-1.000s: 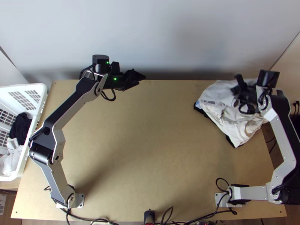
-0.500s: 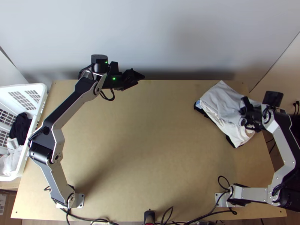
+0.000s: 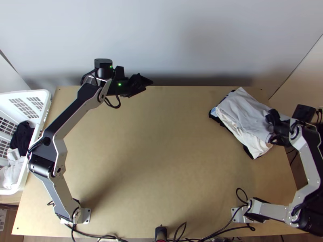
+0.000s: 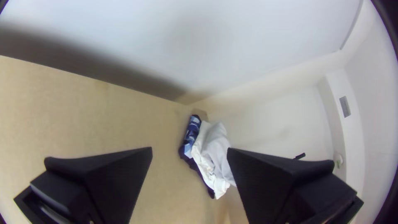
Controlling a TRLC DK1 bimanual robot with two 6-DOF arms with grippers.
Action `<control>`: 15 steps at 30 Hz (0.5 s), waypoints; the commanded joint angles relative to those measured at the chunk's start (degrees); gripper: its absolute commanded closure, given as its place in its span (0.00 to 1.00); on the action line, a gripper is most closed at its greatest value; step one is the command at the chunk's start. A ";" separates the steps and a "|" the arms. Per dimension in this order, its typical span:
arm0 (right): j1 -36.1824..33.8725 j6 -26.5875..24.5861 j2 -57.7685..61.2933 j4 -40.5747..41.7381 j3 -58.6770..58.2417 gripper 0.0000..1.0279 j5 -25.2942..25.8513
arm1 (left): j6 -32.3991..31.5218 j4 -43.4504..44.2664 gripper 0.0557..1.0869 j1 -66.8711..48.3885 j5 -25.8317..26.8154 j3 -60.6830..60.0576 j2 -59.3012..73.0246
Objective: Fold the t-shirt
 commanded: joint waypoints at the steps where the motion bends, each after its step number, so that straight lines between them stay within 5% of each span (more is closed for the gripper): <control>1: -0.63 -7.26 -5.20 0.63 0.10 0.17 6.71 | -0.09 0.01 0.14 0.38 0.18 -0.38 -0.29; 9: -0.81 -19.30 -9.60 2.21 1.25 0.17 23.85 | -0.09 0.10 0.14 0.38 0.27 -0.38 -0.38; 15: -0.72 -24.84 -10.12 4.67 1.69 0.17 26.40 | -0.09 0.10 0.14 0.38 0.27 -0.38 -0.38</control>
